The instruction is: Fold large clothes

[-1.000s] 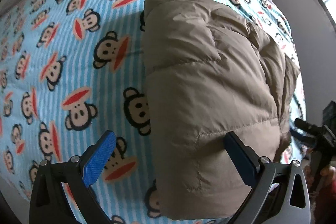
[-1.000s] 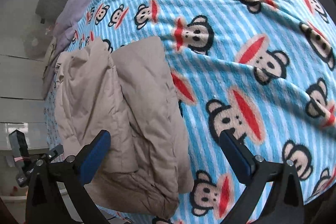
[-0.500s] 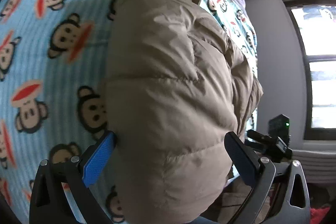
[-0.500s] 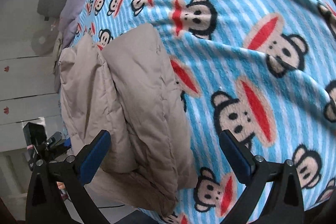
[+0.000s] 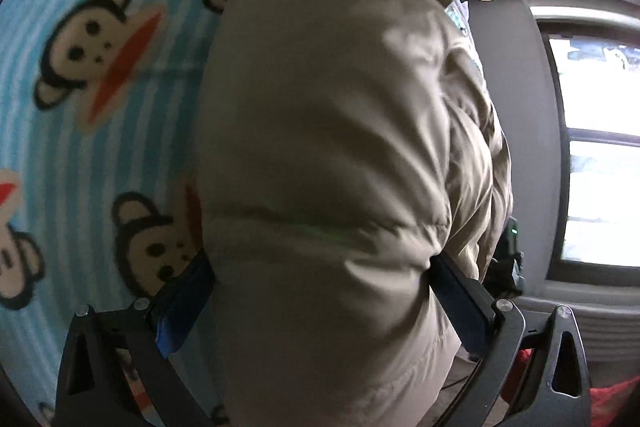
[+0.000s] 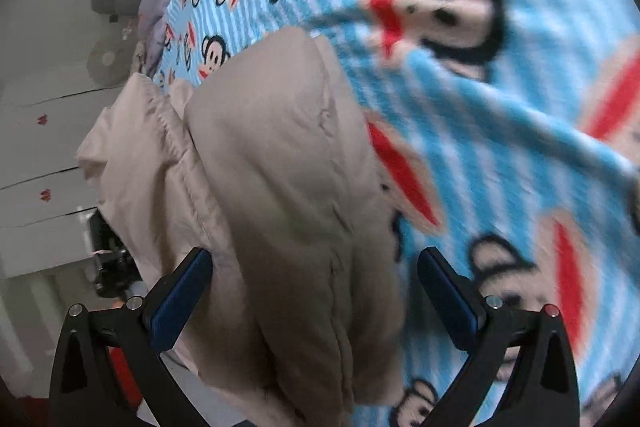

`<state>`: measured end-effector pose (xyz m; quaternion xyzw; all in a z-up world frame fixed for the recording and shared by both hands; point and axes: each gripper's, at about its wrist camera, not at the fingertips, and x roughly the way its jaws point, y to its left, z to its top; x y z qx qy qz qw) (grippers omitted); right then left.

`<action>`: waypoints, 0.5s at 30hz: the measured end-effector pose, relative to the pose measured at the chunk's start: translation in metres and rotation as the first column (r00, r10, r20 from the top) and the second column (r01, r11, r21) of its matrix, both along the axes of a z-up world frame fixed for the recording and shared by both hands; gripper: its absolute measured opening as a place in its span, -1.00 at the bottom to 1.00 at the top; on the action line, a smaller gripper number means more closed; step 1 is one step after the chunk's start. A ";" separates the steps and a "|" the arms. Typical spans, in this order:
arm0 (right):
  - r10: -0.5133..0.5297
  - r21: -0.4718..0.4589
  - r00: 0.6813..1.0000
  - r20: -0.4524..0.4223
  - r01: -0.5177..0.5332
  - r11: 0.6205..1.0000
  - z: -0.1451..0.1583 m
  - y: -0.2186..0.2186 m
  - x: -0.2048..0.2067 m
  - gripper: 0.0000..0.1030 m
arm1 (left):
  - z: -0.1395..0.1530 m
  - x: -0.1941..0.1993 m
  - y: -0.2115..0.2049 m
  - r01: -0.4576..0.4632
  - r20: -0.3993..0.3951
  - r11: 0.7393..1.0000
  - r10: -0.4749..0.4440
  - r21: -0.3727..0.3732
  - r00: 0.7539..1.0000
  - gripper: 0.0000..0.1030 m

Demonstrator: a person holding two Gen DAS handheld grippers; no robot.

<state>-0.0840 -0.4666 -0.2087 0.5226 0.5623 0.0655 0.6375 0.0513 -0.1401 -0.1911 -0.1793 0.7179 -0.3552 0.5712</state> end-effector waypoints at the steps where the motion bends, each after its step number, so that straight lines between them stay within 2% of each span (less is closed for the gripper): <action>1: 0.002 0.024 1.000 0.008 -0.002 1.000 -0.005 0.002 0.005 0.99 | -0.004 0.000 0.000 -0.007 -0.008 1.000 0.007 -0.008 1.000 1.00; 6: -0.031 0.108 0.999 0.035 0.027 0.994 -0.019 0.010 0.024 0.99 | -0.026 -0.003 -0.006 -0.077 -0.099 0.997 0.074 -0.027 0.992 1.00; 11: -0.071 0.138 0.997 0.001 0.071 0.988 -0.023 0.021 0.029 0.99 | -0.012 -0.010 -0.018 -0.070 -0.048 0.998 0.070 -0.002 0.996 0.99; 13: -0.074 0.158 0.997 -0.019 0.076 0.984 -0.023 0.025 0.028 0.93 | -0.003 -0.011 -0.021 -0.061 -0.024 0.998 0.061 -0.006 0.998 0.89; 15: -0.086 0.194 0.996 -0.008 0.086 0.977 -0.020 0.026 0.027 0.68 | 0.006 -0.011 -0.025 -0.058 -0.009 0.998 0.058 -0.020 0.998 0.77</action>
